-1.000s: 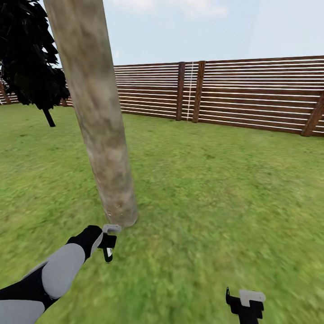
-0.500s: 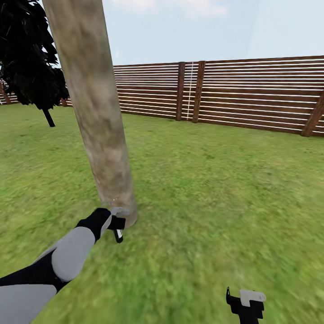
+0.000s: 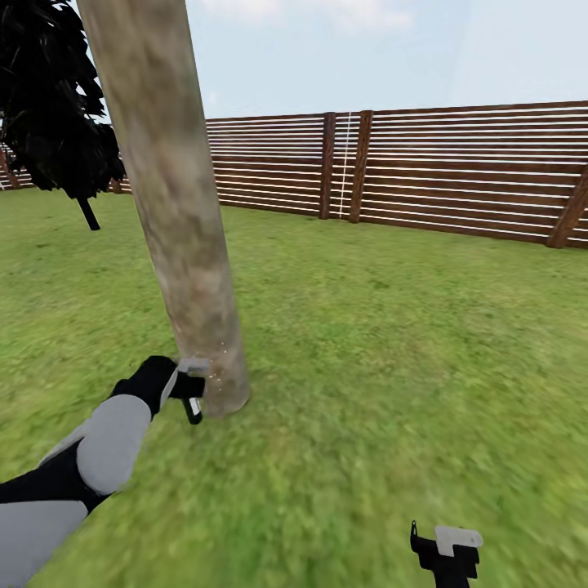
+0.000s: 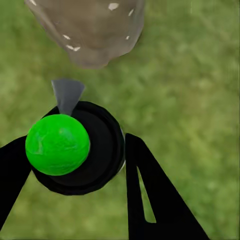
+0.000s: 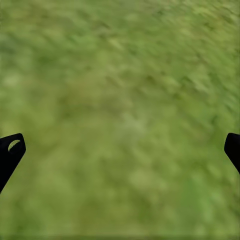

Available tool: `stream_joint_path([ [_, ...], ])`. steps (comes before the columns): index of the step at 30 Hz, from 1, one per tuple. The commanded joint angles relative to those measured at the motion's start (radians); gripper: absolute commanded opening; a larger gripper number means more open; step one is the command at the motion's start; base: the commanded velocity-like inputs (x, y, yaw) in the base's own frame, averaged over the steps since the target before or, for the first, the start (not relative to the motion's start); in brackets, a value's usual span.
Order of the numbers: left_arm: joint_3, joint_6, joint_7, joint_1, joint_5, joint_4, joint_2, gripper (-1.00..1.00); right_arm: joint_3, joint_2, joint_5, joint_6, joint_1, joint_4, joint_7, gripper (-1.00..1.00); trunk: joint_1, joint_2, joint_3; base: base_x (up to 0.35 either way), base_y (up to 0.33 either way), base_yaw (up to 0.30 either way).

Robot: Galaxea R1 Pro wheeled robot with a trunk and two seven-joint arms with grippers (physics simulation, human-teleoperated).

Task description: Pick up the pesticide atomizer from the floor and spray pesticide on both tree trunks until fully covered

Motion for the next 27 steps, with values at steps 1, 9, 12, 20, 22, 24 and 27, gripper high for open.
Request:
stream_joint_path([
  [1, 0.009, 0.009, -0.011, 0.001, 0.0, -0.017, 0.036, -1.0, -0.006, 0.0, 0.011, -0.002, -0.001, 0.0, -0.005, 1.0, 0.0, 0.0, -0.001, 0.0, 0.0, 0.0],
  [9, -0.019, 0.031, -0.012, -0.004, -0.002, -0.029, -0.017, -1.0, -0.006, -0.015, 0.011, -0.001, -0.001, -0.001, 0.17, 1.0, 0.0, 0.0, -0.001, 0.0, 0.0, 0.144],
  [12, -0.022, 0.031, -0.012, 0.001, -0.002, -0.03, 0.022, -1.0, -0.01, -0.039, 0.007, 0.0, 0.0, -0.004, 0.327, 1.0, 0.0, 0.0, -0.001, 0.0, 0.0, 0.016],
  [20, -0.041, 0.062, -0.011, -0.004, -0.002, -0.057, -0.023, -1.0, -0.009, -0.042, 0.007, 0.0, 0.0, -0.006, 0.323, 1.0, 0.0, 0.0, -0.001, 0.0, 0.0, 0.002],
  [22, -0.041, 0.071, -0.013, -0.003, 0.001, -0.092, 0.041, -1.0, -0.01, -0.042, 0.008, -0.001, -0.001, -0.006, 0.323, 1.0, 0.0, 0.0, -0.001, 0.0, 0.0, 0.192],
  [24, -0.042, 0.072, -0.013, -0.002, -0.001, -0.097, 0.05, -1.0, -0.01, -0.042, 0.008, -0.001, 0.0, -0.007, 0.323, 1.0, 0.0, 0.0, -0.001, 0.0, 0.0, 0.205],
  [27, -0.042, 0.072, -0.013, -0.005, -0.002, -0.1, 0.014, -1.0, -0.01, -0.042, 0.008, -0.001, 0.0, -0.006, 0.323, 1.0, 0.0, 0.0, -0.001, 0.095, -0.023, 0.037],
])
